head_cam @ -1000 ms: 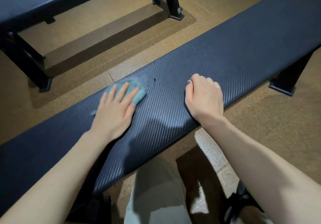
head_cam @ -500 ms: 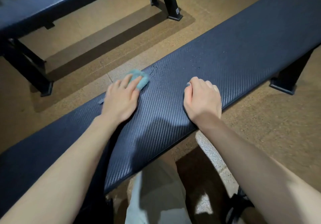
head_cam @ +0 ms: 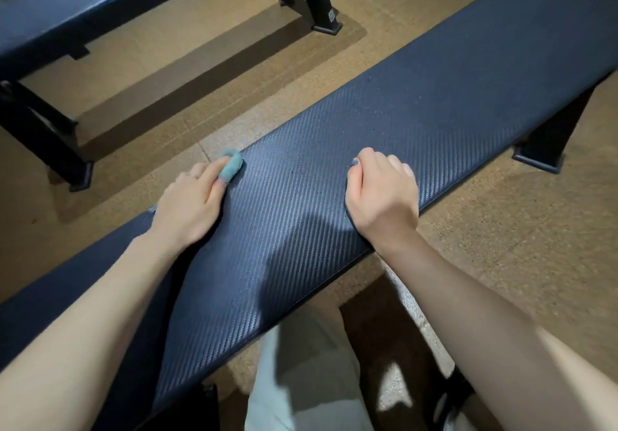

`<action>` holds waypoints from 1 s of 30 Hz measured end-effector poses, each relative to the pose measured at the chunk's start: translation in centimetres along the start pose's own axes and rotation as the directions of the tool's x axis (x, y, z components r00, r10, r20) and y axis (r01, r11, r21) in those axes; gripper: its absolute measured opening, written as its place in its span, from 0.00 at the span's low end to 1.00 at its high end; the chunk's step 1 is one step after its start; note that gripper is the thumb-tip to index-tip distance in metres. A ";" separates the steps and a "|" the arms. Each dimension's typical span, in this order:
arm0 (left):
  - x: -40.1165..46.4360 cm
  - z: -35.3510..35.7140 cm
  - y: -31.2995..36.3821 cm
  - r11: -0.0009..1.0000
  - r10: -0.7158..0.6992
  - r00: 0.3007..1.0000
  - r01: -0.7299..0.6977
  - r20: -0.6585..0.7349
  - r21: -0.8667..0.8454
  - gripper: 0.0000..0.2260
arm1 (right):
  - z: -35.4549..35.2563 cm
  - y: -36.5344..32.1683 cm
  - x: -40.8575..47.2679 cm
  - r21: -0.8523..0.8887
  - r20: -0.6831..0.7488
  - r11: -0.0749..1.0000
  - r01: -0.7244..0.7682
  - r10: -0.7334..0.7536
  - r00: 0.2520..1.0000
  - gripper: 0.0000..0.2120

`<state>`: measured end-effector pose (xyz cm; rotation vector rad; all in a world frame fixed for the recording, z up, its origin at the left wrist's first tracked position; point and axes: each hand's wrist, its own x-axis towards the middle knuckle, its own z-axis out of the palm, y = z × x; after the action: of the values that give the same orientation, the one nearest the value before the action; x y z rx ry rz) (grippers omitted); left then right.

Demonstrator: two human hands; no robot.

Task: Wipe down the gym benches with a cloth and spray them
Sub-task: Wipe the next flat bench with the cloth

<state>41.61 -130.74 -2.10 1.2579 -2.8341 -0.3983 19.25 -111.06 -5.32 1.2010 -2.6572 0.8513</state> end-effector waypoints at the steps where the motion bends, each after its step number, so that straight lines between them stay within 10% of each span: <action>1: 1.6 0.3 1.8 1.000 0.009 1.000 -0.009 0.001 0.004 0.21 | 0.1 0.0 0.0 -0.002 -0.011 1.000 0.008 -0.008 1.000 0.14; 7: 10.0 3.7 11.9 0.992 0.108 0.994 -0.108 -0.001 0.066 0.23 | 0.2 0.8 0.1 0.031 -0.051 1.000 0.005 -0.003 0.999 0.11; 16: -11.4 2.6 4.5 0.910 0.402 0.906 -0.412 0.135 0.053 0.24 | -2.6 5.8 3.0 -0.057 -0.060 0.995 -0.083 0.079 0.995 0.11; 24: -5.1 6.5 16.9 0.827 0.549 0.834 -0.551 0.053 0.114 0.22 | -2.0 6.8 3.2 -0.069 -0.100 0.987 -0.144 0.137 0.986 0.09; 30: -13.3 4.2 8.7 0.819 0.532 0.838 -0.545 0.121 0.179 0.24 | -2.4 6.4 3.3 -0.111 -0.076 0.986 -0.126 0.118 0.990 0.10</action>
<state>43.77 -114.42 -2.93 0.3970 -3.1706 -0.1230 12.10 -108.52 -5.16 0.9741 -2.7055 0.7293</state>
